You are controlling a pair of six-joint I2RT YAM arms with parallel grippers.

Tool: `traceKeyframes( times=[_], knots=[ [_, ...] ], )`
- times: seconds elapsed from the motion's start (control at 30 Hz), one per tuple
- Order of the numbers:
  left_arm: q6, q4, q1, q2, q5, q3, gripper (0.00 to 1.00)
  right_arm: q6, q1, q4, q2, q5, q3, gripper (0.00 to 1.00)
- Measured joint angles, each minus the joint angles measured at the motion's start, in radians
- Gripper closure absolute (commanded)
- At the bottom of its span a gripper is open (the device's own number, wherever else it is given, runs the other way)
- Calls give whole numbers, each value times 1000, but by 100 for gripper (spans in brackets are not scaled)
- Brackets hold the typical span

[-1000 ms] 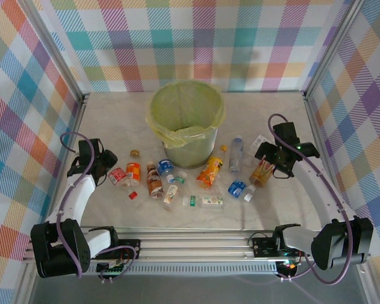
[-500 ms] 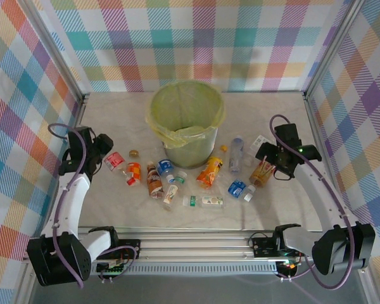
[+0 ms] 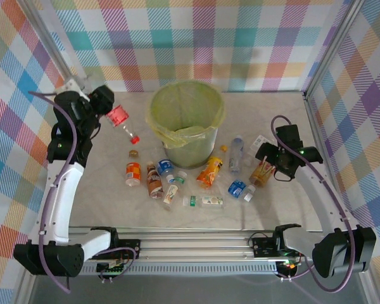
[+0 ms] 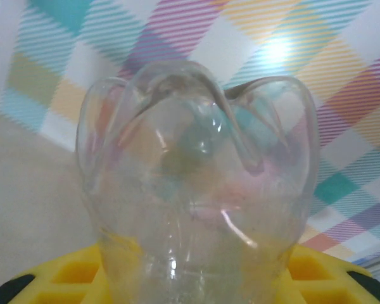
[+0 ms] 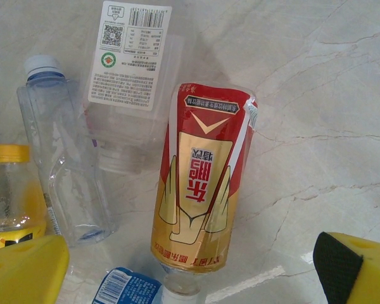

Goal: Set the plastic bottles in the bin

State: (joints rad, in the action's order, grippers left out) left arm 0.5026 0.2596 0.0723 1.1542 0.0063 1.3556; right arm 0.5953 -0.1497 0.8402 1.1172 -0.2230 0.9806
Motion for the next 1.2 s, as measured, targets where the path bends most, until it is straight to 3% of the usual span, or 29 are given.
traceKeyframes(
  times=[0.43, 0.6, 0.83, 1.2],
  knots=[
    [-204, -107, 286, 429, -61, 461, 64, 0, 0, -10, -15, 8, -5, 0],
    [-305, -105, 356, 573, -52, 562, 65, 0, 0, -9, -24, 9, -6, 0],
    [-393, -86, 400, 656, -14, 548, 63, 0, 1, -10, -26, 9, -11, 0],
    [-448, -106, 418, 653, 11, 342, 56, 4, 6, -10, -26, 8, -22, 0]
  ],
)
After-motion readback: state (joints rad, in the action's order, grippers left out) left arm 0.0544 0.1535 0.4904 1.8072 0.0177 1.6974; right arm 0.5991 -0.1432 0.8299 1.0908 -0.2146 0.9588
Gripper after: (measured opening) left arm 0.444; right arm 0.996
